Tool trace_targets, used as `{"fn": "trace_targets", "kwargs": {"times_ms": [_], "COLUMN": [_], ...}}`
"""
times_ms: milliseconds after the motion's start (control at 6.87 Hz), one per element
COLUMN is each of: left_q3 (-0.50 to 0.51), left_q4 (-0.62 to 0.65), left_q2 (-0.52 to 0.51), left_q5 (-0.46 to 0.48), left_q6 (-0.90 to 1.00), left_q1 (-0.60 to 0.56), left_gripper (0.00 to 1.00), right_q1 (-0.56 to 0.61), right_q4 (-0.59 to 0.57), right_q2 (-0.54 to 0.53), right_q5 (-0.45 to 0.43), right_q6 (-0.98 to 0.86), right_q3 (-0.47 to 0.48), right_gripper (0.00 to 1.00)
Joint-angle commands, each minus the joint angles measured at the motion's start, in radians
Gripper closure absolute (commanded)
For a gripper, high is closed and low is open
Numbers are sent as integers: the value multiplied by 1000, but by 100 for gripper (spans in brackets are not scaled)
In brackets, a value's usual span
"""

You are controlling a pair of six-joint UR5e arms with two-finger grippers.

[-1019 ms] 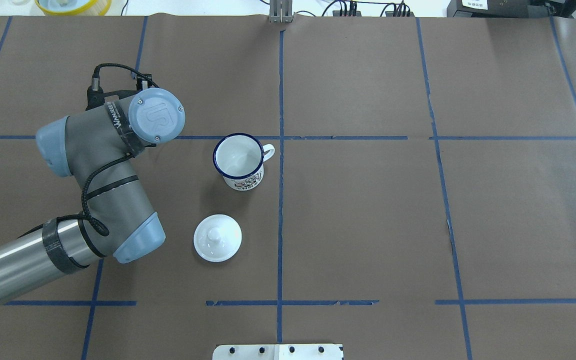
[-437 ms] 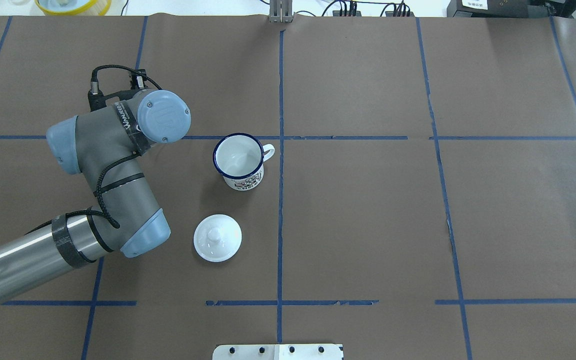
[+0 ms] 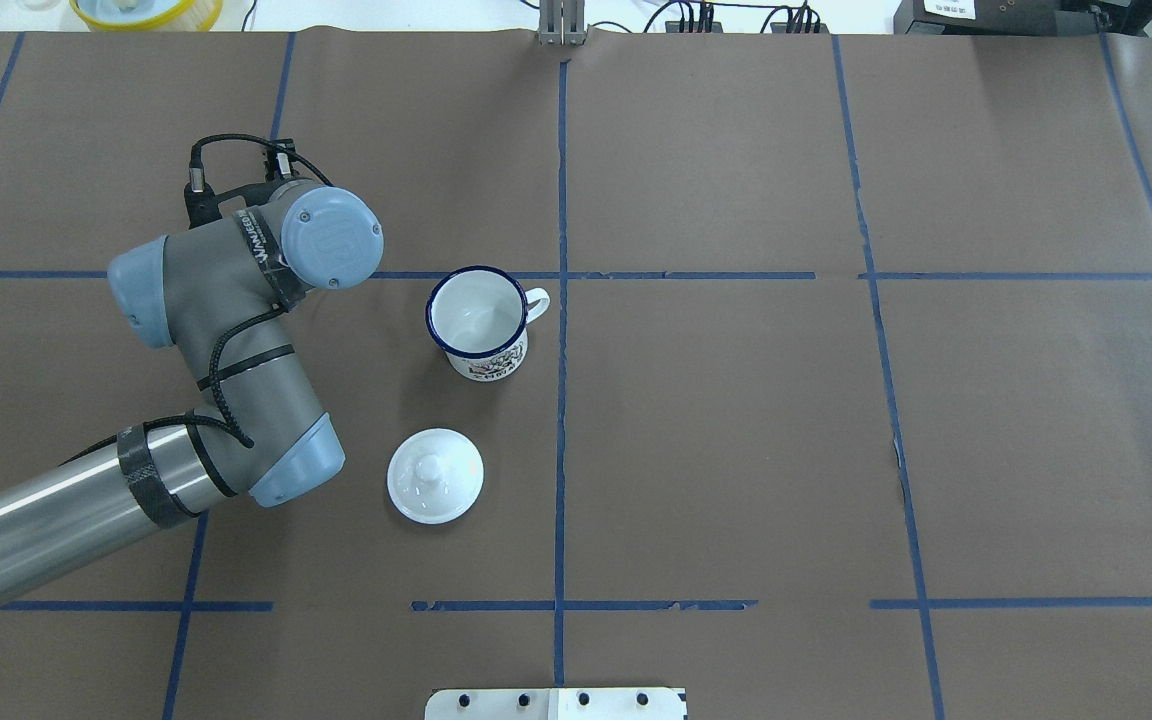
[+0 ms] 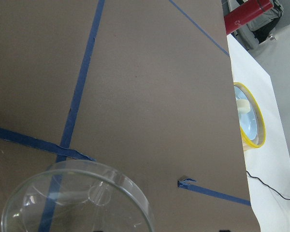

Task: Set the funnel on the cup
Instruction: 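Grasp the clear glass funnel with the left gripper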

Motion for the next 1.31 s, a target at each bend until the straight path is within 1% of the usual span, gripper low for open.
{"fn": "trace_targets", "kwargs": {"times_ms": [0,146,291,437,582,873,1019,1165], "left_q3": [12,11,6,1,-26,-222,-330,-391], "left_q4": [-11,-11,-9,-9,-6,26,46,46], "left_q2": [-2,0,-3,-3,-3,-2,-3,-5], "left_q5": [2,2,0,0,0,-9,-45,-140], "left_q6": [-2,15,65,76,97,203,311,393], "left_q1": [-2,-2,-2,-2,-8,-49,-49,-57], "left_gripper": [55,100,100,100,100,100,100,100], "right_q1": [0,0,0,0,0,0,0,0], "right_q4": [0,0,0,0,0,0,0,0], "right_q2": [0,0,0,0,0,0,0,0], "right_q5": [0,0,0,0,0,0,0,0], "right_q6": [0,0,0,0,0,0,0,0], "right_q3": [0,0,0,0,0,0,0,0], "right_gripper": [0,0,0,0,0,0,0,0]}}
